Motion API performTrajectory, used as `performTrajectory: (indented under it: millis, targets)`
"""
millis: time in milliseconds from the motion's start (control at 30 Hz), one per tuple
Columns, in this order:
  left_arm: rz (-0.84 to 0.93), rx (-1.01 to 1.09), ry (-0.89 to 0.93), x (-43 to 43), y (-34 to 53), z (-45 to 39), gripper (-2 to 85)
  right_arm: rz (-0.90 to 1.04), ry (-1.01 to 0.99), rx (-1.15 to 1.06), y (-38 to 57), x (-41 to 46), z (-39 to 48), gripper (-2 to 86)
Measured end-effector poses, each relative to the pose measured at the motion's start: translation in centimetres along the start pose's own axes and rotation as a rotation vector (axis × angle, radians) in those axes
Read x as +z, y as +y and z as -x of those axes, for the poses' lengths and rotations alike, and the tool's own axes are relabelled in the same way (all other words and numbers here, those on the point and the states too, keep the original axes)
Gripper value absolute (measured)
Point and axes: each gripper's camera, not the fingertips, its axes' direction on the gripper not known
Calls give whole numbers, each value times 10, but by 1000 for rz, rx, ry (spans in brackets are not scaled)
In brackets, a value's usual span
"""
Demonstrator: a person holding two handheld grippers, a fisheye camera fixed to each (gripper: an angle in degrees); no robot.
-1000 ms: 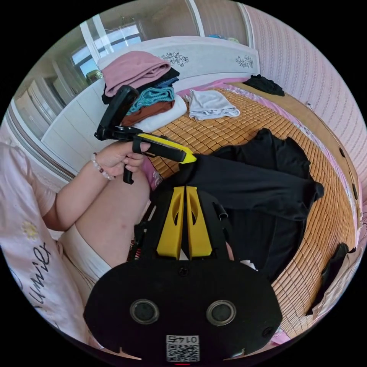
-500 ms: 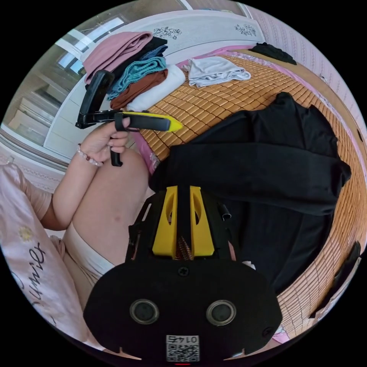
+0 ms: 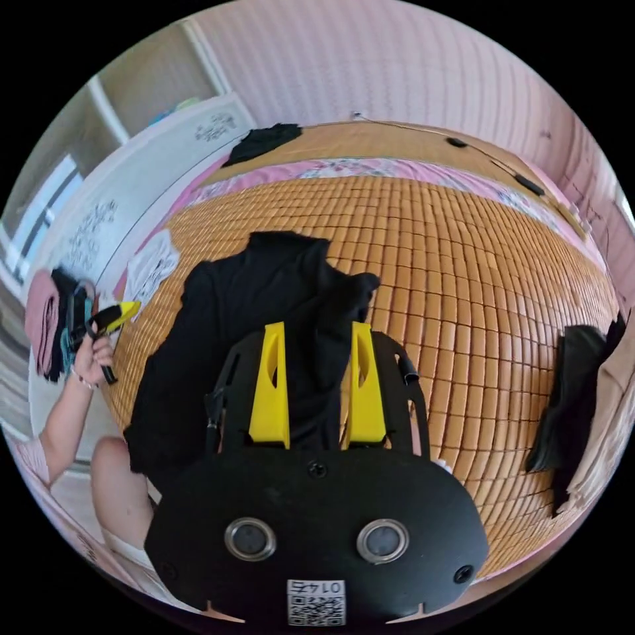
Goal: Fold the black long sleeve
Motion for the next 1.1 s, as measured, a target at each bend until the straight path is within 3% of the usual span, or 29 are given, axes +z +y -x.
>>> performTrajectory:
  millis: [167,333,500,667,833,967,1100]
  targets:
    - [75,-68,-90,56,-44,4,125,66,-74,72,-20,31,-41,108]
    - [223,-38,-147,97,-68,0,53,89,-59,-7,-30,34,-51,35]
    - [128,39,-278,94,-89,-24,35,-13,-80,28,-50,-3,-66,20]
    - [-18,96,-170,75,-101,-58,34,-158,-147,2,-57,-64,-72,18]
    - [43,304,-113,45,-72,-95,35,-196,-211,-97,-13,-123,-76,19]
    - [200,356,-36,16,-5,-103,38,-64,-302,-259,78,-148,-69,23]
    - [282,201,-71,26,75,-80,44,203,-401,-116,183,-96,-72,35]
